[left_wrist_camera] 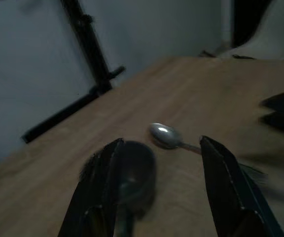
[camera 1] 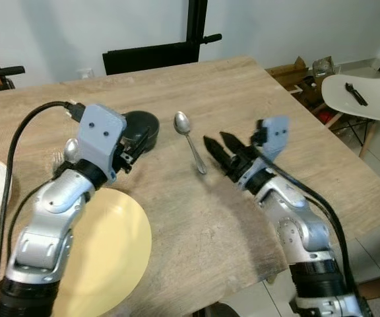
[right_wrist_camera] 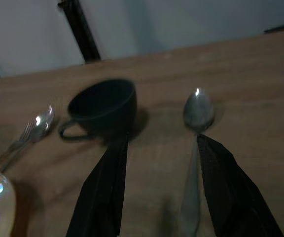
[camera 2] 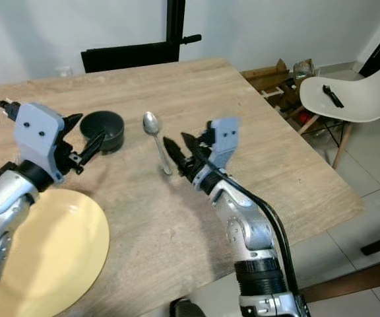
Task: Setting the table
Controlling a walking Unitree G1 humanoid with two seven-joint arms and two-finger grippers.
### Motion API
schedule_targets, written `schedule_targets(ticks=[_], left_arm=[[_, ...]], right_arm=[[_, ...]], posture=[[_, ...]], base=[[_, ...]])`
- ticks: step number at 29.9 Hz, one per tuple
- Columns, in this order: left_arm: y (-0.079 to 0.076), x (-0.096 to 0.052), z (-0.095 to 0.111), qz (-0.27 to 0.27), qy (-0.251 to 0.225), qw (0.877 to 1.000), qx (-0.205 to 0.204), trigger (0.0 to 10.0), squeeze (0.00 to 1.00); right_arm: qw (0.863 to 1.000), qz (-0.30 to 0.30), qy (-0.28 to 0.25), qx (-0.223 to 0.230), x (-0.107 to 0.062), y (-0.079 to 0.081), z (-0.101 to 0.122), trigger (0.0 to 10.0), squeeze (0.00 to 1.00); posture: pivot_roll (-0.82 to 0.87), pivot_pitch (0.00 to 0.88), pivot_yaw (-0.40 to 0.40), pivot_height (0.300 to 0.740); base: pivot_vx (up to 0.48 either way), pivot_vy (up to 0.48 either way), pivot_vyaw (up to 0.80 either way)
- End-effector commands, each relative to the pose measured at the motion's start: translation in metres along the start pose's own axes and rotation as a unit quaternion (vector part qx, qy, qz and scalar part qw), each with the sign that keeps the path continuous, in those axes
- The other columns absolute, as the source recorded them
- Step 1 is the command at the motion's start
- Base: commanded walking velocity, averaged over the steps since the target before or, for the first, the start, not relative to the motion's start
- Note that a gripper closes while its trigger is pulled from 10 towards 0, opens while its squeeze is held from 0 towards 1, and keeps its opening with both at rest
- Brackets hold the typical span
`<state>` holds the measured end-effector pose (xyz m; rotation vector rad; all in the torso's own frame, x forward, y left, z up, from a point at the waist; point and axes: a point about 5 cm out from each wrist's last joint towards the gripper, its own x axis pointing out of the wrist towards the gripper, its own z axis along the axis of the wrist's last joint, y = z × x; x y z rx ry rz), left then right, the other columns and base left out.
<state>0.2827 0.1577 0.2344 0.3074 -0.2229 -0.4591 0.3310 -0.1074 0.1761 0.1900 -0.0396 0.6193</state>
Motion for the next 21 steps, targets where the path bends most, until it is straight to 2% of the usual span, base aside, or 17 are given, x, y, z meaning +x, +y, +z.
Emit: schedule_targets(ticks=[1, 7, 9, 12, 16, 17, 18, 21], left_arm=[[-0.001, -0.004, 0.001, -0.022, 0.009, 1.000, -0.010, 10.0, 0.00], [0.003, -0.010, 0.000, -0.042, 0.051, 0.998, -0.009, 10.0, 0.00], [0.008, -0.018, -0.007, -0.047, 0.093, 0.995, -0.004, 10.0, 0.00], [0.012, -0.023, -0.007, -0.048, 0.103, 0.994, -0.005, 10.0, 0.00], [0.015, -0.032, -0.010, -0.054, 0.129, 0.990, 0.004, 10.0, 0.00], [0.015, -0.034, -0.010, -0.052, 0.131, 0.990, 0.005, 10.0, 0.00], [0.016, -0.037, -0.009, -0.049, 0.136, 0.990, 0.005, 10.0, 0.00], [0.015, -0.038, -0.007, -0.047, 0.136, 0.990, 0.004, 10.0, 0.00]], right_arm=[[1.000, 0.000, 0.022, -0.015, 0.004, -0.004, -0.004, 10.0, 0.00], [0.998, 0.005, 0.062, -0.013, 0.020, -0.006, -0.008, 10.0, 0.00], [0.996, 0.021, 0.084, 0.005, 0.032, -0.002, -0.012, 10.0, 0.00], [0.996, 0.023, 0.087, 0.001, 0.037, -0.001, -0.013, 10.0, 0.00], [0.996, 0.037, 0.078, 0.019, 0.041, 0.002, -0.012, 10.0, 0.00], [0.996, 0.039, 0.075, 0.018, 0.042, 0.002, -0.012, 10.0, 0.00], [0.995, 0.031, 0.091, -0.009, 0.045, 0.000, -0.015, 10.0, 0.00], [0.994, 0.013, 0.101, -0.031, 0.046, -0.004, -0.018, 10.0, 0.00]], posture=[[-0.05, 0.093, 0.022, 0.740], [-0.02, 0.109, 0.017, 0.740], [0.01, 0.118, 0.010, 0.740], [0.02, 0.125, 0.006, 0.740], [0.04, 0.137, 0.003, 0.740], [0.04, 0.137, 0.003, 0.740], [0.05, 0.151, 0.000, 0.740], [0.06, 0.158, 0.001, 0.740]], base=[[0.000, 0.000, 0.00], [0.000, 0.000, 0.00], [0.000, 0.000, 0.00], [0.000, 0.000, 0.00], [0.000, 0.000, 0.00], [0.000, 0.000, 0.00], [0.000, 0.000, 0.00], [0.000, 0.000, 0.00]])
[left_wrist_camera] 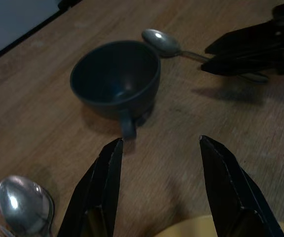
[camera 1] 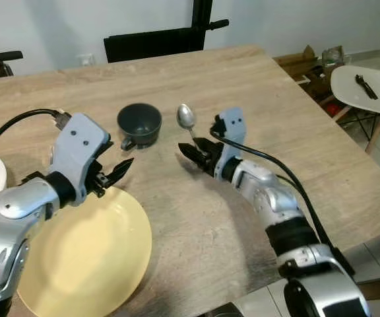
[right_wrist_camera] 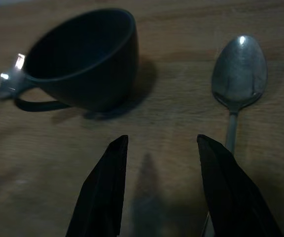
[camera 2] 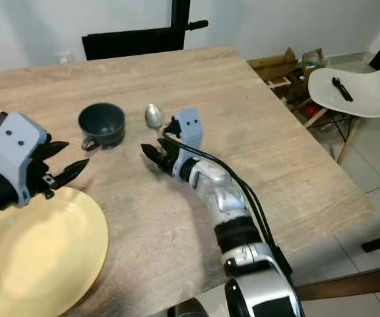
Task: Setting the table
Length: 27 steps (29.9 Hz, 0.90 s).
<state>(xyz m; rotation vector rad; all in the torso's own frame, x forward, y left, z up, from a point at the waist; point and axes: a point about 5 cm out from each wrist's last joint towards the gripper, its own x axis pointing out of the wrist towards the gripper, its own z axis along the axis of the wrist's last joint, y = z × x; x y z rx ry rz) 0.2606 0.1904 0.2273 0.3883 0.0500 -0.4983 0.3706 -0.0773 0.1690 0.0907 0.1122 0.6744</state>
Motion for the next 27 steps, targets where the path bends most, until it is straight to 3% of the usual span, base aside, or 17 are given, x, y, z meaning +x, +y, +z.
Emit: schedule_targets(ticks=[1, 11, 12, 13, 14, 15, 19, 20, 26, 27], left_arm=[[-0.003, -0.004, 0.001, -0.004, 0.003, 1.000, -0.003, 10.0, 0.00], [-0.005, -0.014, 0.003, -0.004, 0.019, 1.000, -0.003, 10.0, 0.00], [-0.005, -0.015, 0.003, -0.002, 0.023, 1.000, -0.003, 10.0, 0.00], [-0.004, -0.015, 0.002, -0.002, 0.025, 1.000, -0.004, 10.0, 0.00], [-0.004, -0.015, 0.002, -0.002, 0.025, 1.000, -0.004, 10.0, 0.00], [-0.004, -0.015, 0.002, -0.001, 0.027, 1.000, -0.005, 10.0, 0.00], [-0.004, -0.015, 0.002, -0.002, 0.029, 1.000, -0.005, 10.0, 0.00], [-0.004, -0.015, 0.002, -0.002, 0.030, 1.000, -0.005, 10.0, 0.00], [-0.004, -0.014, 0.002, -0.005, 0.033, 0.999, -0.005, 10.0, 0.00], [-0.004, -0.014, 0.002, -0.005, 0.034, 0.999, -0.005, 10.0, 0.00]], right_arm=[[1.000, -0.021, 0.013, -0.017, 0.000, -0.005, -0.006, 10.0, 0.00], [0.995, -0.089, -0.021, -0.050, 0.008, -0.019, 0.010, 10.0, 0.00], [0.994, -0.096, -0.022, -0.047, 0.008, -0.022, 0.012, 10.0, 0.65], [0.994, -0.099, -0.023, -0.045, 0.008, -0.024, 0.013, 10.0, 0.89], [0.994, -0.099, -0.023, -0.045, 0.008, -0.024, 0.013, 10.0, 0.89], [0.994, -0.102, -0.023, -0.044, 0.009, -0.026, 0.013, 10.0, 1.00], [0.994, -0.101, -0.020, -0.041, 0.009, -0.026, 0.012, 10.0, 1.00], [0.994, -0.099, -0.018, -0.039, 0.009, -0.026, 0.010, 10.0, 0.00], [0.994, -0.102, 0.011, -0.041, 0.008, -0.028, -0.003, 10.0, 0.00], [0.994, -0.103, 0.015, -0.040, 0.008, -0.028, -0.004, 6.7, 0.00]], posture=[[0.06, 0.165, 0.002, 0.740], [0.10, 0.195, 0.011, 0.740], [0.10, 0.198, 0.015, 0.740], [0.10, 0.198, 0.019, 0.740], [0.10, 0.198, 0.019, 0.740], [0.10, 0.199, 0.022, 0.740], [0.10, 0.199, 0.025, 0.740], [0.10, 0.200, 0.027, 0.740], [0.10, 0.208, 0.033, 0.740], [0.10, 0.208, 0.033, 0.740]], base=[[0.000, 0.000, 0.00], [0.000, 0.000, 0.00], [0.000, 0.000, 0.00], [0.000, 0.000, 0.00], [0.000, 0.000, 0.00], [0.000, 0.000, 0.00], [0.000, 0.000, 0.00], [0.000, 0.000, 0.00], [0.000, 0.000, 0.00], [0.000, 0.000, 0.00]])
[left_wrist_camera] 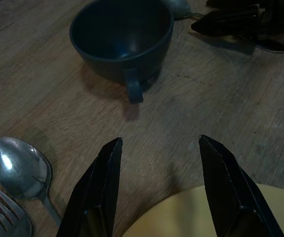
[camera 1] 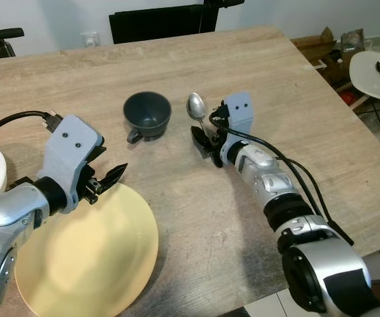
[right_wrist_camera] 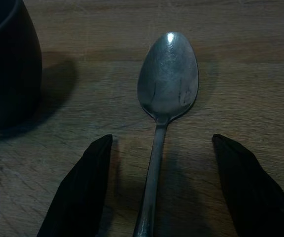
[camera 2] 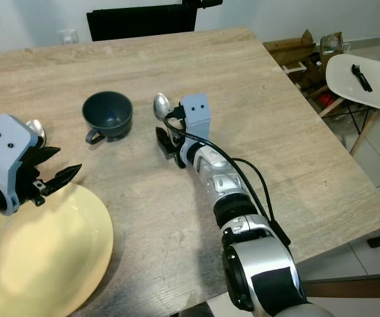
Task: Setting the table
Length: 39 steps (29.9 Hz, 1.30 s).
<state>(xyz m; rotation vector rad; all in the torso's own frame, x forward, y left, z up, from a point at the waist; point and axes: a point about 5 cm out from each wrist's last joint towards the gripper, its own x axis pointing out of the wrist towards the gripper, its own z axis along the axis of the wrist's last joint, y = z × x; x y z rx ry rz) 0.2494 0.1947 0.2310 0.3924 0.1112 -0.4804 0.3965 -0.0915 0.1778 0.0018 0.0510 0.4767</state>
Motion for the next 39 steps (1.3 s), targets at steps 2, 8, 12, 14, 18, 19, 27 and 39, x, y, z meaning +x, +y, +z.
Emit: schedule_targets(ticks=[2, 8, 12, 14, 18, 19, 27, 39], left_arm=[[-0.003, -0.002, 0.000, -0.007, 0.003, 1.000, 0.000, 10.0, 0.00], [-0.002, -0.003, 0.001, -0.002, 0.004, 1.000, -0.001, 10.0, 0.00], [-0.002, -0.002, 0.001, -0.001, 0.003, 1.000, -0.002, 10.0, 0.00], [-0.003, -0.001, 0.001, -0.001, 0.001, 1.000, -0.004, 10.0, 0.00], [-0.004, 0.001, 0.001, -0.002, -0.002, 1.000, -0.005, 10.0, 0.00], [-0.004, 0.001, 0.001, -0.002, -0.002, 1.000, -0.005, 10.0, 0.00], [-0.007, 0.008, 0.001, 0.002, -0.010, 1.000, -0.012, 10.0, 0.00], [-0.021, 0.035, -0.006, 0.048, -0.030, 0.996, -0.068, 10.0, 0.00]], right_arm=[[0.999, -0.006, 0.048, 0.009, -0.004, -0.001, -0.023, 1.8, 0.00], [0.997, 0.002, 0.080, 0.015, -0.005, -0.001, -0.034, 0.0, 0.00], [0.996, 0.002, 0.083, 0.005, -0.006, -0.001, -0.035, 0.0, 0.00], [0.996, 0.002, 0.087, 0.000, -0.006, -0.002, -0.037, 0.0, 0.00], [0.996, 0.002, 0.087, 0.001, -0.008, -0.004, -0.038, 0.0, 0.00], [0.996, 0.002, 0.087, 0.001, -0.008, -0.004, -0.038, 0.0, 0.00], [0.999, -0.001, 0.049, 0.022, -0.009, -0.009, -0.028, 0.0, 0.00], [0.980, -0.074, -0.160, 0.093, -0.045, -0.017, 0.027, 10.0, 0.00]], posture=[[0.11, 0.210, 0.034, 0.740], [0.11, 0.209, 0.033, 0.740], [0.10, 0.208, 0.031, 0.740], [0.10, 0.205, 0.028, 0.740], [0.09, 0.201, 0.024, 0.740], [0.09, 0.201, 0.024, 0.740], [0.08, 0.178, 0.014, 0.740], [0.01, 0.101, 0.027, 0.740]], base=[[0.000, 0.000, 0.00], [0.000, 0.000, 0.00], [0.000, 0.000, 0.00], [0.000, 0.000, 0.00], [0.000, 0.000, 0.00], [0.000, 0.000, 0.00], [0.000, 0.000, 0.00], [0.000, 0.000, 0.00]])
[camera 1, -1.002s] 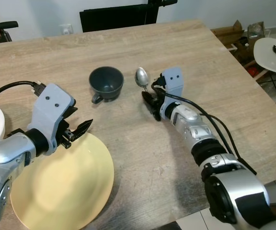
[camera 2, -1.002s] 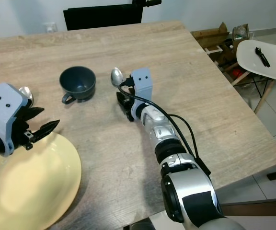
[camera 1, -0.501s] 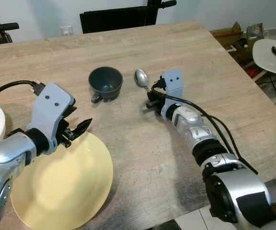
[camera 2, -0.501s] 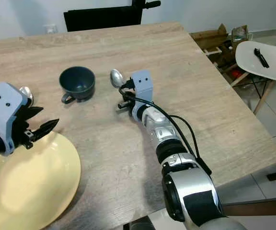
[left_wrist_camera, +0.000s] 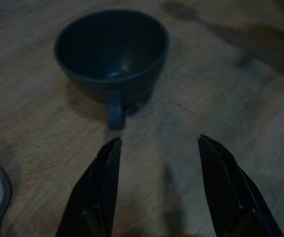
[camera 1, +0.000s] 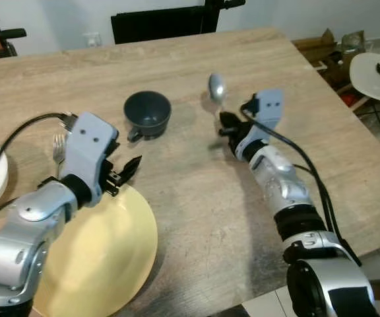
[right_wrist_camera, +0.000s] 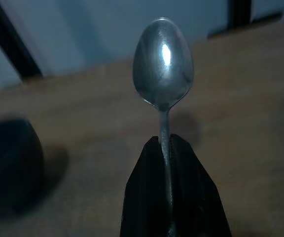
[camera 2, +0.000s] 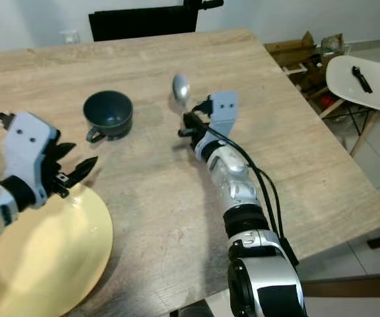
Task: Setting the table
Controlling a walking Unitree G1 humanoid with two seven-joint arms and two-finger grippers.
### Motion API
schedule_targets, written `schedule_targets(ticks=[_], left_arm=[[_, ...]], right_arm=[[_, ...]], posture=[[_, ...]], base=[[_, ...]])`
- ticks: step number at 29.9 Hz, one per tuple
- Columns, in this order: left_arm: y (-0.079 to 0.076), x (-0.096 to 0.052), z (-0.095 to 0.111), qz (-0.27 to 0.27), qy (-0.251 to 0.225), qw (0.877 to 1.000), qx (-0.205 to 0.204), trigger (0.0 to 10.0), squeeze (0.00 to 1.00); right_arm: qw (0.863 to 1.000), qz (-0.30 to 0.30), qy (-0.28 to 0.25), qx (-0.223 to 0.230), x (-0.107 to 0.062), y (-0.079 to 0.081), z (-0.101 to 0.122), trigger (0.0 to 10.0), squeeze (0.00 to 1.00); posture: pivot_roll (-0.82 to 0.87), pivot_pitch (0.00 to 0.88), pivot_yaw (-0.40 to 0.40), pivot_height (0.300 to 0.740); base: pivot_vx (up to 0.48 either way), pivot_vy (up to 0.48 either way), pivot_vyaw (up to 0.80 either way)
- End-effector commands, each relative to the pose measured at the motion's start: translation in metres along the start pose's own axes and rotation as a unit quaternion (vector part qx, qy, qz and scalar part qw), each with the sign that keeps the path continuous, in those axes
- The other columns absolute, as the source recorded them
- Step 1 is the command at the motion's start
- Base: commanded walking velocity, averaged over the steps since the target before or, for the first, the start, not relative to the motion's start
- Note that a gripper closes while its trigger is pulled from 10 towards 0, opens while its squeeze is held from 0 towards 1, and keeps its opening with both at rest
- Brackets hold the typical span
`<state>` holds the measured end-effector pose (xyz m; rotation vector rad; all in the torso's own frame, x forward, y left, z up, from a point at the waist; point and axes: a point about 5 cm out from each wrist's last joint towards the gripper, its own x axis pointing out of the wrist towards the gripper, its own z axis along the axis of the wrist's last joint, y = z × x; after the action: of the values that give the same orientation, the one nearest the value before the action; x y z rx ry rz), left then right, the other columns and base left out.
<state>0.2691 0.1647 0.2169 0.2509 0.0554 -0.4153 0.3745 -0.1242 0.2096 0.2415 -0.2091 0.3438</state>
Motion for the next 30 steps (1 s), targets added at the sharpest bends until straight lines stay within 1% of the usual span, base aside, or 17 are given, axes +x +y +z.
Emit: schedule_targets(ticks=[1, 2, 3, 5, 7, 8, 13, 16, 20, 24, 30], left_arm=[[-0.002, 0.003, -0.007, 0.020, 0.006, 1.000, -0.008, 10.0, 0.00], [-0.002, 0.005, -0.010, 0.032, 0.006, 0.999, -0.014, 10.0, 0.00], [-0.002, 0.005, -0.010, 0.032, 0.006, 0.999, -0.014, 10.0, 0.00], [-0.003, 0.009, -0.014, 0.047, 0.007, 0.999, -0.022, 10.0, 0.00], [-0.006, 0.013, -0.019, 0.055, 0.008, 0.998, -0.019, 10.0, 0.00], [-0.006, 0.013, -0.019, 0.055, 0.008, 0.998, -0.019, 10.0, 0.00], [-0.014, 0.024, -0.026, 0.058, 0.008, 0.998, -0.023, 10.0, 0.00], [-0.015, 0.028, -0.028, 0.065, 0.006, 0.998, -0.025, 10.0, 0.00], [-0.009, 0.035, -0.031, 0.092, 0.002, 0.995, -0.030, 10.0, 0.00], [-0.003, 0.036, -0.033, 0.112, -0.001, 0.993, -0.032, 10.0, 0.00], [-0.002, 0.038, -0.035, 0.123, -0.005, 0.992, -0.033, 10.0, 0.00]], right_arm=[[1.000, -0.020, -0.017, 0.003, -0.016, 0.002, 0.000, 10.0, 0.00], [0.999, -0.030, -0.027, 0.002, -0.026, 0.004, 0.000, 10.0, 0.00], [0.999, -0.030, -0.027, 0.002, -0.026, 0.004, 0.000, 10.0, 0.00], [0.998, -0.049, -0.040, -0.003, -0.038, 0.004, -0.001, 10.0, 0.00], [0.996, -0.075, -0.046, -0.013, -0.050, 0.003, -0.001, 10.0, 0.00], [0.996, -0.075, -0.046, -0.013, -0.050, 0.003, -0.001, 10.0, 0.00], [0.993, -0.104, -0.034, -0.034, -0.067, 0.002, 0.000, 10.0, 0.00], [0.992, -0.113, -0.029, -0.039, -0.070, 0.000, 0.001, 10.0, 0.00], [0.991, -0.124, -0.025, -0.050, -0.072, -0.007, 0.004, 10.0, 0.00], [0.990, -0.124, -0.022, -0.058, -0.072, -0.009, 0.006, 10.0, 0.00], [0.990, -0.122, -0.015, -0.065, -0.071, -0.010, 0.008, 10.0, 0.00]], posture=[[0.01, 0.101, 0.027, 0.740], [-0.01, 0.089, 0.037, 0.740], [-0.01, 0.089, 0.037, 0.740], [-0.03, 0.076, 0.051, 0.740], [-0.06, 0.063, 0.067, 0.740], [-0.06, 0.063, 0.067, 0.740], [-0.08, 0.042, 0.081, 0.740], [-0.09, 0.038, 0.075, 0.740], [-0.10, 0.026, 0.061, 0.740], [-0.10, 0.023, 0.055, 0.740], [-0.10, 0.015, 0.040, 0.740]], base=[[0.000, 0.000, 0.00], [0.000, 0.000, 0.00], [0.000, 0.000, 0.00], [0.000, 0.000, 0.00], [0.000, 0.000, 0.00], [0.000, 0.000, 0.00], [0.000, 0.000, 0.00], [0.000, 0.000, 0.00], [0.000, 0.000, 0.00], [0.000, 0.000, 0.00], [0.000, 0.000, 0.00]])
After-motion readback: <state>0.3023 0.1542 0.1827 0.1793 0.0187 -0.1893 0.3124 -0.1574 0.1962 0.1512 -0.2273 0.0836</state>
